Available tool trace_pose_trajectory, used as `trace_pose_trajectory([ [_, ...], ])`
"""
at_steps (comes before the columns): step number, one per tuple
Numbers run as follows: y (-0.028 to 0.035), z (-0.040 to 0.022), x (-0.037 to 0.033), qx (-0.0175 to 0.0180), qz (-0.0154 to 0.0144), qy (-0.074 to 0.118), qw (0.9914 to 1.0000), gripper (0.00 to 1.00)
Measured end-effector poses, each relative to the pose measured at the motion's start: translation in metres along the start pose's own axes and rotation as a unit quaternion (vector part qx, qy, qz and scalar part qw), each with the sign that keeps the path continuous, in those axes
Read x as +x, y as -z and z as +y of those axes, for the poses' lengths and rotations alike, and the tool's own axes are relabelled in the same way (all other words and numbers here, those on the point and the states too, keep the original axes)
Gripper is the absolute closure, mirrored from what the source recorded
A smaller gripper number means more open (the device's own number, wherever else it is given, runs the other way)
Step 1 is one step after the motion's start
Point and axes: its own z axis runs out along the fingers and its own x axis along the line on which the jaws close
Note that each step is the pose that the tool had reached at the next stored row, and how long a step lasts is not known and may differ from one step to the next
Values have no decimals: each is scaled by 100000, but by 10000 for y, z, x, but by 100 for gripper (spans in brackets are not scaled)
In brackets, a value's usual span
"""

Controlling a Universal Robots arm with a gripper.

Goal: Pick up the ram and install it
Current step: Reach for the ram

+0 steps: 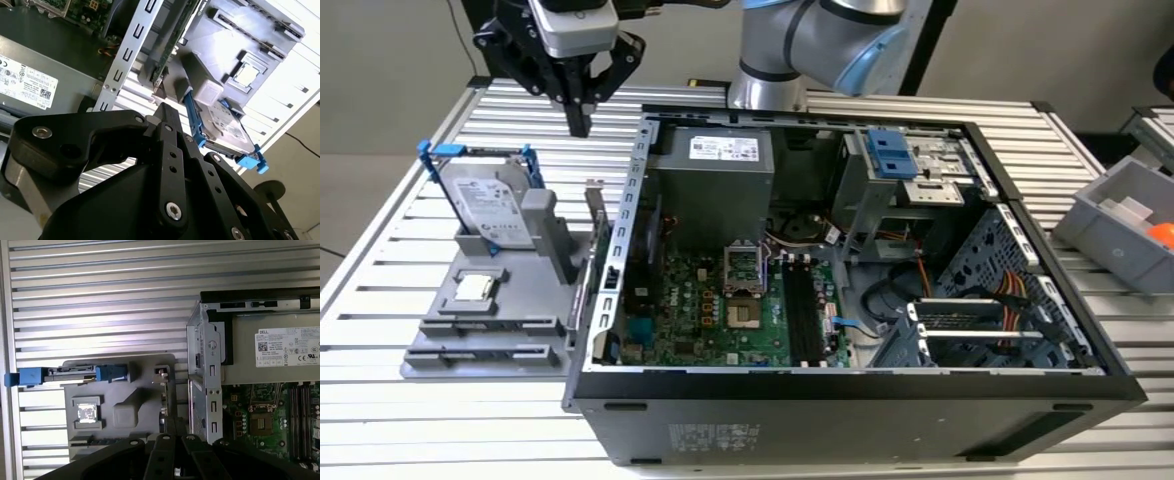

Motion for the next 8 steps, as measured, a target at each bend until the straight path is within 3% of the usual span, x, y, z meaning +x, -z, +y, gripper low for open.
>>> trace_pose_trajectory([
  [8,-1,-3,38,9,158,-7,100000,100],
])
